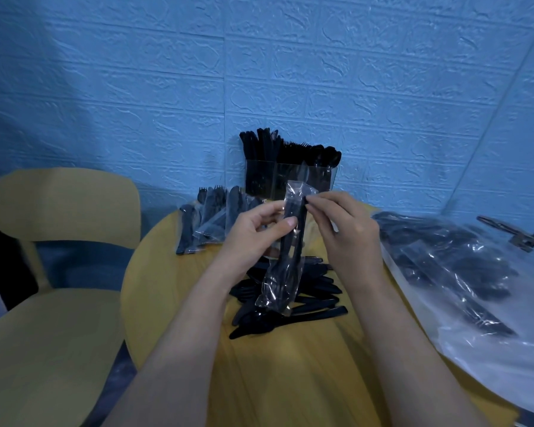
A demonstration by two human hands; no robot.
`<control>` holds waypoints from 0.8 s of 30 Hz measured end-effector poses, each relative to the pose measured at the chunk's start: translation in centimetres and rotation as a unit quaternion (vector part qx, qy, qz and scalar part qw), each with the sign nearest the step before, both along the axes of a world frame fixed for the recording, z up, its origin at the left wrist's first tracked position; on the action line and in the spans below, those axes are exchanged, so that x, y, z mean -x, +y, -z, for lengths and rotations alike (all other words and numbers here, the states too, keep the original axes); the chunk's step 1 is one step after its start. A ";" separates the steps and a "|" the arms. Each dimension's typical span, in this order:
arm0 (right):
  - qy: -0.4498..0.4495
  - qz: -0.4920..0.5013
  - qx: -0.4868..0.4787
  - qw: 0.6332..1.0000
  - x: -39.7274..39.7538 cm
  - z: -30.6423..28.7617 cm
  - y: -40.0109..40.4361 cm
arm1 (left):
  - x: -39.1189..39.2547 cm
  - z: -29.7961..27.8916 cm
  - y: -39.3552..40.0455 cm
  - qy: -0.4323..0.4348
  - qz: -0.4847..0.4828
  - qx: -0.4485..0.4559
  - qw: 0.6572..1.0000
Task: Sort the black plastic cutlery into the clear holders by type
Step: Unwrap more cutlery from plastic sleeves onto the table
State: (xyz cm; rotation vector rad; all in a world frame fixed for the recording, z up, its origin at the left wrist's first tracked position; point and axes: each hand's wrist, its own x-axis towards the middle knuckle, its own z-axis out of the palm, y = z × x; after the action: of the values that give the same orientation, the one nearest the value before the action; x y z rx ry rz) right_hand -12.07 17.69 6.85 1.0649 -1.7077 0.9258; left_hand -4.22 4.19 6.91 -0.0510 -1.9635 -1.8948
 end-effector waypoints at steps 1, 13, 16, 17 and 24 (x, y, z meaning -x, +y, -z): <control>0.006 0.006 -0.005 1.000 0.1 0.0 0.1 | 0.0 0.0 0.0 -0.003 0.001 0.000 1.000; -0.149 0.008 0.027 0.988 -0.4 0.0 0.1 | 0.2 0.2 -0.3 -0.021 -0.001 0.034 0.999; -0.189 0.021 0.031 0.981 -0.5 -0.2 0.3 | 0.3 0.6 -0.6 -0.031 -0.013 0.080 0.996; -0.210 0.030 0.046 0.976 -0.5 -0.4 0.5 | 0.3 0.8 -0.7 -0.038 -0.017 0.098 0.994; -0.318 0.060 0.096 0.941 0.8 -0.4 1.5 | 0.5 1.1 -0.9 -0.064 -0.046 0.151 0.985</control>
State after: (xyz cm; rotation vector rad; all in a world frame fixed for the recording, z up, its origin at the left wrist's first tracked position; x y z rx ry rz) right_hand -12.82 19.16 7.22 0.5451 -2.1114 1.4274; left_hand -4.67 3.29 5.86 0.0750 -2.2835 -1.5633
